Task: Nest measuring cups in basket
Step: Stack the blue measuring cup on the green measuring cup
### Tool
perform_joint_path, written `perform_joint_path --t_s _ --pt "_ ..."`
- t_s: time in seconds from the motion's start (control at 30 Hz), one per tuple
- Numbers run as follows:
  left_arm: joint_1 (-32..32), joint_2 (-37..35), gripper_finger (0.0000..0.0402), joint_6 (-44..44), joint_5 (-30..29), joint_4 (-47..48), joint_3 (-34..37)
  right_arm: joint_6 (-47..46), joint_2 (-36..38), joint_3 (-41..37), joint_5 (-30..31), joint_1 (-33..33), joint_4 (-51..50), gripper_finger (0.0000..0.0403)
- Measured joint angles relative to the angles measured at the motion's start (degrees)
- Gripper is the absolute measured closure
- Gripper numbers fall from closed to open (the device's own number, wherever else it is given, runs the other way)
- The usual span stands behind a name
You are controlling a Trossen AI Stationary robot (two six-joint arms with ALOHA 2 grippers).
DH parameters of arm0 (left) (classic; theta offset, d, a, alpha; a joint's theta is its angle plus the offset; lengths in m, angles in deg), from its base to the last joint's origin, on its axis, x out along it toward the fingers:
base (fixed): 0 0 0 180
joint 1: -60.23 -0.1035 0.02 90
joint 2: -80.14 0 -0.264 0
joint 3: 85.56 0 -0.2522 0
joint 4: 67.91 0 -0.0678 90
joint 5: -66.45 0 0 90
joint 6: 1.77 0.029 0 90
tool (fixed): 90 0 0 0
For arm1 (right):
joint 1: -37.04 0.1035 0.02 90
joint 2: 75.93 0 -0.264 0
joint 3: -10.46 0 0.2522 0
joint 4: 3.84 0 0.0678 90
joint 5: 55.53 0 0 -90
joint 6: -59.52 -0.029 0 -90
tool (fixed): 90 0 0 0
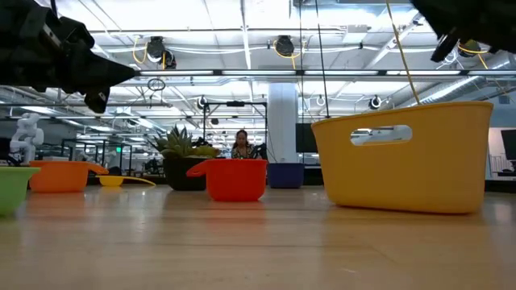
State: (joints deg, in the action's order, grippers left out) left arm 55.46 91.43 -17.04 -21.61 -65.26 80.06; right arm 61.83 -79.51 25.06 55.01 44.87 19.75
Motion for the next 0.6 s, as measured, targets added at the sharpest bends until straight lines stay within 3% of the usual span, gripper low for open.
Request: perform_joint_path --t_s 0.2,0.33,0.43,0.6 --pt "0.0 0.0 0.0391 -0.3 -2.7 0.4 0.0 5.3 -0.1 0.0 10.1 0.0 -2.1 0.0403" --pt "-0.6 0.0 0.0391 2.2 -11.6 -2.7 -0.9 9.8 -0.9 1.1 12.6 0.0 3.4 0.0403" --pt "-1.7 0.0 0.0391 4.7 -17.1 -0.7 -6.2 14.0 -3.8 5.4 10.9 0.0 2.8 0.0403" --pt "-2.9 3.9 0.0391 10.3 -17.7 12.2 -20.0 22.9 -15.3 19.1 10.7 0.0 -3.8 0.0403"
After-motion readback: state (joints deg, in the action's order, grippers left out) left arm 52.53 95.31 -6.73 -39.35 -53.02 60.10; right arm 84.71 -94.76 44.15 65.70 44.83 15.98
